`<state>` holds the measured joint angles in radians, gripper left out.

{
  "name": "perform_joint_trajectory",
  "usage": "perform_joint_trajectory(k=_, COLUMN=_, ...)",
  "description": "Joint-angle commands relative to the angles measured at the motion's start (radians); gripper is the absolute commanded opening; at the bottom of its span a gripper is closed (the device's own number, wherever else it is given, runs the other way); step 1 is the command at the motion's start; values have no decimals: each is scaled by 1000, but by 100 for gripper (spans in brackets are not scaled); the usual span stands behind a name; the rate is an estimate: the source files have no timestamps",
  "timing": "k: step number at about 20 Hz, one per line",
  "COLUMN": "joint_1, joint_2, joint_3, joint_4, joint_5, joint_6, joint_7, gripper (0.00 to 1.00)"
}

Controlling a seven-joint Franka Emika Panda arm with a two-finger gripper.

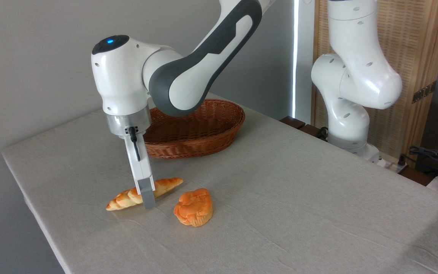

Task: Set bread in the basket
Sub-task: 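Close the gripper on the middle of the braided roll, then lift the braided roll and carry it over the basket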

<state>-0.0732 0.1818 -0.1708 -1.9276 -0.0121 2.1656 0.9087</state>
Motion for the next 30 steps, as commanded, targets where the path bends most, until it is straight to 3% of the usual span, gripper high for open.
perform_joint_trajectory(k=1, joint_1=3, joint_2=4, joint_3=7, joint_4=-8, joint_5=9, joint_6=34, joint_7=26, gripper=9)
perform_joint_trajectory(k=12, joint_1=6, joint_2=-5, joint_3=14, joint_4=25, joint_5=-18, joint_6=28, joint_7=24, gripper=6)
perform_joint_trajectory(k=16, joint_1=12, joint_2=-63, joint_3=39, joint_4=55, joint_5=-228, joint_6=13, joint_7=16, gripper=6)
perform_joint_trajectory(k=19, joint_1=15, joint_2=-168, joint_3=40, joint_4=53, joint_5=-314, joint_6=-132, joint_7=9, gripper=7)
perform_joint_trajectory(k=22, joint_1=13, joint_2=-252, joint_3=42, joint_4=44, joint_5=-332, joint_6=-282, joint_7=0, gripper=7)
perform_joint_trajectory(k=24, joint_1=-20, joint_2=-263, joint_3=24, joint_4=32, joint_5=-333, joint_6=-320, joint_7=-84, gripper=7)
perform_joint_trajectory(k=27, joint_1=-118, joint_2=-263, joint_3=8, joint_4=7, joint_5=-333, joint_6=-322, joint_7=-236, gripper=12)
perform_joint_trajectory(k=30, joint_1=-201, joint_2=-262, joint_3=7, joint_4=-60, joint_5=-336, joint_6=-307, joint_7=-278, gripper=15)
